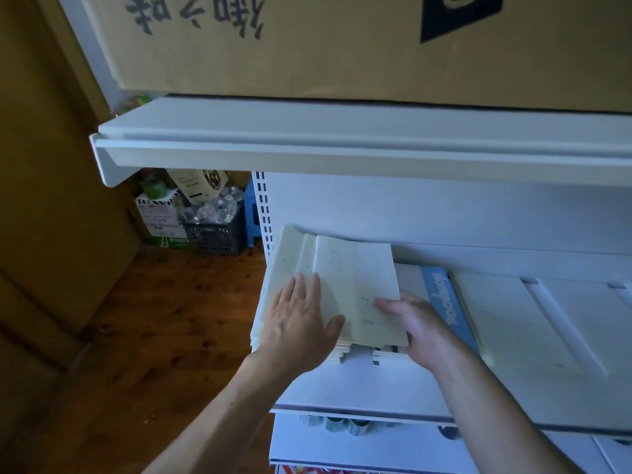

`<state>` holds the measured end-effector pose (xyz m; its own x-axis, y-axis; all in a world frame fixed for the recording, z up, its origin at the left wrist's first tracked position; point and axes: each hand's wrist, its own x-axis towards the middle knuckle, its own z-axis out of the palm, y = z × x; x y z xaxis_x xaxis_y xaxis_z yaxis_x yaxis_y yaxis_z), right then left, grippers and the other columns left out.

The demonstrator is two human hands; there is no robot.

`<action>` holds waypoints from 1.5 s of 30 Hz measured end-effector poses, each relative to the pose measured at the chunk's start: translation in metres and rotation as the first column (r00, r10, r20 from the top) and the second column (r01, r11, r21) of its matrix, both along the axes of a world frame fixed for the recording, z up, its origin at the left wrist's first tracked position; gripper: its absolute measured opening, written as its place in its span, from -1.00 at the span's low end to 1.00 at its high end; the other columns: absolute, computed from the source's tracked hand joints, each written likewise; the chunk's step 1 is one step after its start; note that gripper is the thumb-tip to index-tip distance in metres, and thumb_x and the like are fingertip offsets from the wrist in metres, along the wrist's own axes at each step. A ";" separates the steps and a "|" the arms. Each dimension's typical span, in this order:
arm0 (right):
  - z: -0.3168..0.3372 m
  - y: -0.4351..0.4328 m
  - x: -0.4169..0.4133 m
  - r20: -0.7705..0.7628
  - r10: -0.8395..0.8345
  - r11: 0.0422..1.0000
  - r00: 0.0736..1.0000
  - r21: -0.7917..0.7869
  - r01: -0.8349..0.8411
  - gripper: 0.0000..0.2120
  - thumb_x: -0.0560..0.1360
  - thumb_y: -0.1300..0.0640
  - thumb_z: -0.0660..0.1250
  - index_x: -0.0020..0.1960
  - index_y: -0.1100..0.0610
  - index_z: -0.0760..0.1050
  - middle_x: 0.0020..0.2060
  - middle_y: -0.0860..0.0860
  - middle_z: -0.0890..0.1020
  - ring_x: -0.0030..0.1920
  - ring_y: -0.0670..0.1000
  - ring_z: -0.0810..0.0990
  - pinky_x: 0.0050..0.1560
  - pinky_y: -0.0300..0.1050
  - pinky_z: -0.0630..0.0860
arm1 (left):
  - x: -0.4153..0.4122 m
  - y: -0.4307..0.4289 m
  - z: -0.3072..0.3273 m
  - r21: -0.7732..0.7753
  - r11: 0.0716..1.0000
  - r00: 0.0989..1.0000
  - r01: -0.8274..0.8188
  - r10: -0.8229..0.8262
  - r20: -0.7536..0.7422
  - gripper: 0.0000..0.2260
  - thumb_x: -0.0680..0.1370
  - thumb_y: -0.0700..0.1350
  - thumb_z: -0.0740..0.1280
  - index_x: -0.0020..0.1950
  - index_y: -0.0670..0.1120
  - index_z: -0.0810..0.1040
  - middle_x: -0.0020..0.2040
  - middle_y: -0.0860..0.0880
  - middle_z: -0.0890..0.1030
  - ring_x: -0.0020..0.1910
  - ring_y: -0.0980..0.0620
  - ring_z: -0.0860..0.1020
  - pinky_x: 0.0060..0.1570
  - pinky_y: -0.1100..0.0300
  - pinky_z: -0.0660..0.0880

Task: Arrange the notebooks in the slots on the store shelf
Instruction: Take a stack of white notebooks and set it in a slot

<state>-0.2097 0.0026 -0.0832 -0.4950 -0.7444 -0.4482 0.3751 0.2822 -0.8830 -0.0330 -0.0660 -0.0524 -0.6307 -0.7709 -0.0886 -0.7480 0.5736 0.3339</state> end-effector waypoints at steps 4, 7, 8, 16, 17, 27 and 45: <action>0.005 0.002 0.006 -0.034 -0.031 0.999 0.999 -0.029 0.030 -0.85 0.47 0.27 0.37 0.03 0.13 0.59 -0.09 0.16 0.69 -0.13 0.17 0.64 -0.19 0.02 0.54 | -0.012 -0.004 0.016 0.245 0.969 0.979 -0.038 0.085 -0.183 -0.28 0.59 0.16 0.23 0.59 -0.02 -0.10 0.60 -0.05 -0.11 0.57 -0.09 -0.01 0.49 -0.04 0.06; 0.011 0.012 0.004 -0.073 -0.086 0.995 0.994 -0.063 0.082 -0.87 0.47 0.26 0.37 -0.03 0.10 0.61 -0.16 0.10 0.71 -0.18 0.14 0.65 -0.16 0.01 0.54 | -0.015 -0.008 0.023 0.510 0.859 0.876 -0.043 0.278 -0.393 -0.30 0.57 0.07 0.33 0.59 0.00 0.02 0.56 -0.05 0.15 0.47 -0.10 0.24 0.30 -0.01 0.37; 0.014 0.018 0.002 -0.078 -0.106 0.992 0.991 -0.078 0.100 -0.88 0.47 0.28 0.37 -0.05 0.11 0.61 -0.19 0.09 0.71 -0.21 0.12 0.65 -0.19 -0.04 0.55 | -0.016 -0.008 0.023 0.603 0.798 0.822 -0.023 0.358 -0.443 -0.31 0.56 0.04 0.35 0.58 -0.01 0.06 0.52 -0.08 0.25 0.40 -0.10 0.34 0.19 0.04 0.40; 0.032 0.090 -0.035 -0.055 -0.192 0.955 0.980 -0.239 0.174 -0.84 0.49 0.35 0.30 -0.01 0.16 0.58 -0.14 0.12 0.69 -0.20 0.09 0.67 -0.26 -0.11 0.57 | -0.063 0.035 0.025 0.770 0.599 0.594 0.219 0.544 -0.592 -0.82 0.56 -0.26 0.32 0.16 -0.13 0.53 0.02 -0.13 0.67 -0.02 -0.13 0.62 0.10 -0.11 0.54; 0.033 0.103 -0.043 -0.081 -0.220 0.950 0.972 -0.243 0.195 -0.83 0.49 0.33 0.31 0.01 0.14 0.58 -0.11 0.11 0.70 -0.13 0.11 0.67 -0.17 -0.06 0.59 | -0.074 0.046 0.025 0.763 0.597 0.599 0.246 0.525 -0.604 -0.82 0.57 -0.25 0.31 0.16 -0.10 0.53 0.01 -0.11 0.67 -0.01 -0.13 0.62 0.12 -0.13 0.54; 0.013 0.213 -0.139 -0.218 -0.337 0.938 0.916 -0.159 0.307 -0.76 0.49 0.30 0.34 0.14 0.11 0.55 -0.05 0.07 0.71 -0.04 0.14 0.68 -0.06 0.01 0.59 | -0.196 0.158 -0.013 0.790 0.546 0.630 0.278 0.517 -0.580 -0.84 0.62 -0.16 0.26 0.15 0.05 0.51 0.07 -0.04 0.64 -0.04 -0.02 0.59 -0.03 0.09 0.54; -0.024 0.168 -0.239 -0.514 0.001 0.989 0.858 0.127 0.076 -0.75 0.42 0.27 0.19 0.03 0.03 0.50 -0.21 -0.05 0.59 -0.30 -0.02 0.48 -0.33 -0.18 0.35 | -0.284 0.152 -0.083 0.604 0.778 0.745 -0.173 0.505 -0.436 -0.55 0.41 0.00 0.14 0.28 -0.05 0.36 0.19 -0.10 0.43 0.20 -0.16 0.42 0.25 -0.24 0.41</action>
<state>-0.4489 0.1703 -0.1075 -0.7087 -0.6702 -0.2202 -0.1062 0.4099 -0.9059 -0.3175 0.0861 -0.1350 -0.3935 -0.8847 -0.2500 -0.4419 -0.0564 0.8953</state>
